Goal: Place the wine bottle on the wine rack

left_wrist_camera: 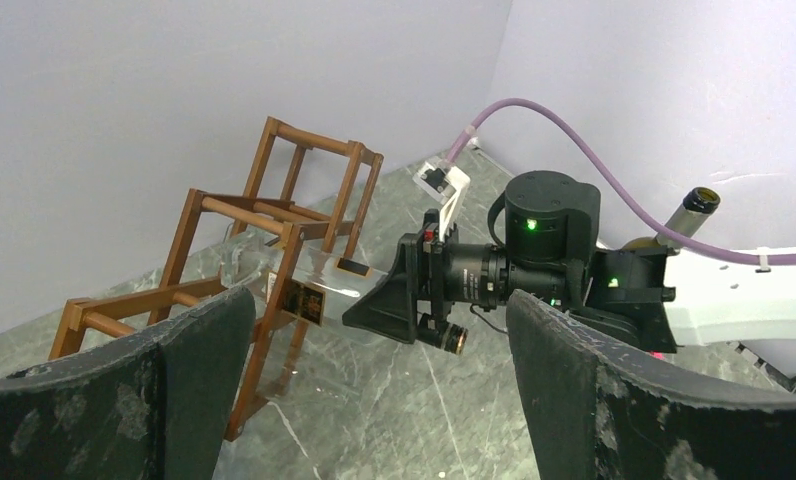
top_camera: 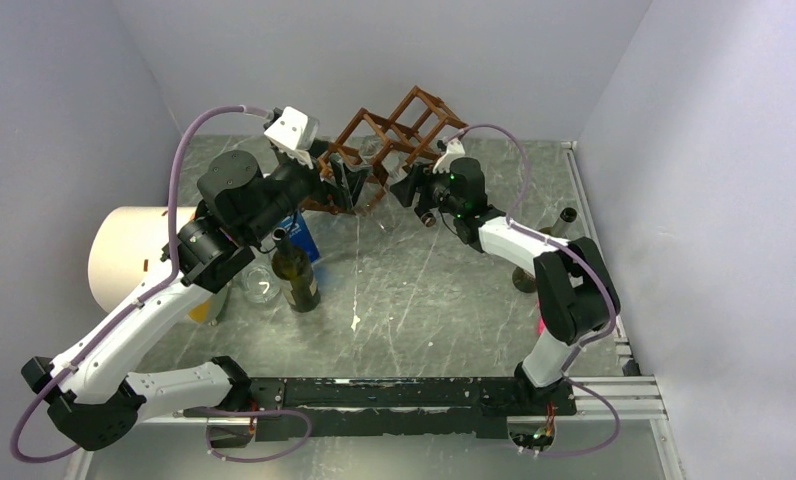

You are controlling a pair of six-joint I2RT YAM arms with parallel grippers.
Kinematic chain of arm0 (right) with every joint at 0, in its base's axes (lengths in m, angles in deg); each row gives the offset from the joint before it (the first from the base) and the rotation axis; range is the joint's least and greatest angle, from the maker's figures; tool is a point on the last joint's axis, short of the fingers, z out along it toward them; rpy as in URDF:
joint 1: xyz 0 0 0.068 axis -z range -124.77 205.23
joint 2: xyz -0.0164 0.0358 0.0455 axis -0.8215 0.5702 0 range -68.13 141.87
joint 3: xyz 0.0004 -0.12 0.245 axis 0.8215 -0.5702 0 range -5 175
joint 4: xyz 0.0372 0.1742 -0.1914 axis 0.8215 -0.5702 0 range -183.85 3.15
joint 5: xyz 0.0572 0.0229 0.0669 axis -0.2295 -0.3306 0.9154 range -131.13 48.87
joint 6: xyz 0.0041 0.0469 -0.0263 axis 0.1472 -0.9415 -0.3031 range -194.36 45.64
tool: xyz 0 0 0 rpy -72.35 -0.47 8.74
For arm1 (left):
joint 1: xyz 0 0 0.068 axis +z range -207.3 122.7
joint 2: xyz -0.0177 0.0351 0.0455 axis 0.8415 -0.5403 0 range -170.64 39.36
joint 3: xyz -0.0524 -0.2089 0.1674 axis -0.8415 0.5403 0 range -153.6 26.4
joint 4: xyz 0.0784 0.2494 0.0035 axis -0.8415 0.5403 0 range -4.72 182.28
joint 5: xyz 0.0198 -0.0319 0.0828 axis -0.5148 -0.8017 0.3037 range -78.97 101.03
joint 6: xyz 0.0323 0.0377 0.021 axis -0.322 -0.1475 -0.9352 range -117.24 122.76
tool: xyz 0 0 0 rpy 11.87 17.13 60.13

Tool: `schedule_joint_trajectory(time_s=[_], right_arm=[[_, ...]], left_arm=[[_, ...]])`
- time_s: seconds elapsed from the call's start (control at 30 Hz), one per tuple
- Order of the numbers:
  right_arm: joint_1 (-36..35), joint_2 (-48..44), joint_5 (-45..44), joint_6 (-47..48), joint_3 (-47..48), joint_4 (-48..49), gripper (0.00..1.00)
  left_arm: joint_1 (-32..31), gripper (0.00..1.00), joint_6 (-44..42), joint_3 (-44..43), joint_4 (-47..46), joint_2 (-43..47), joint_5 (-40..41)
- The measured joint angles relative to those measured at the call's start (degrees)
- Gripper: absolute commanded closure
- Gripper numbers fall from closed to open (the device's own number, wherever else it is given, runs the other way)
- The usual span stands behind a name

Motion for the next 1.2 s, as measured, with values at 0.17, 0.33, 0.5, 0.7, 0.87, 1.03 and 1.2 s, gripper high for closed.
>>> schedule_joint_trajectory(time_s=[0.17,0.33,0.5,0.7,0.87,1.03,1.2], right_arm=[[0.74,3.74,2.19,-0.61,2.99,1.77,1.0],[0.9,7.74,3.13,-1.99,7.34,1.84,0.98],[0.85,12.11,3.39,-3.34,12.52,1.25,0.83],[0.72,14.71,3.13,-4.59,16.15,-0.22,0.59],[-0.04,15.78,1.38,-4.7,17.31,-0.26,0.4],[-0.63,16.59,-0.35,-4.33,18.38,-0.35,0.11],[-1.07,16.7,-2.43,-3.65,18.53,0.15,0.01]], left_arm=[[0.0,0.01,0.15,0.0,0.83,-0.02,0.0],[0.0,0.0,0.2,0.0,1.88,-0.02,0.0],[0.0,0.01,0.2,0.0,2.51,0.0,0.0],[0.0,0.01,0.17,0.0,3.04,0.0,0.07],[0.0,0.0,0.15,0.0,3.54,0.0,0.26],[0.0,0.01,0.15,0.0,3.63,0.0,0.31],[0.0,0.01,0.15,0.0,4.0,-0.02,0.33]])
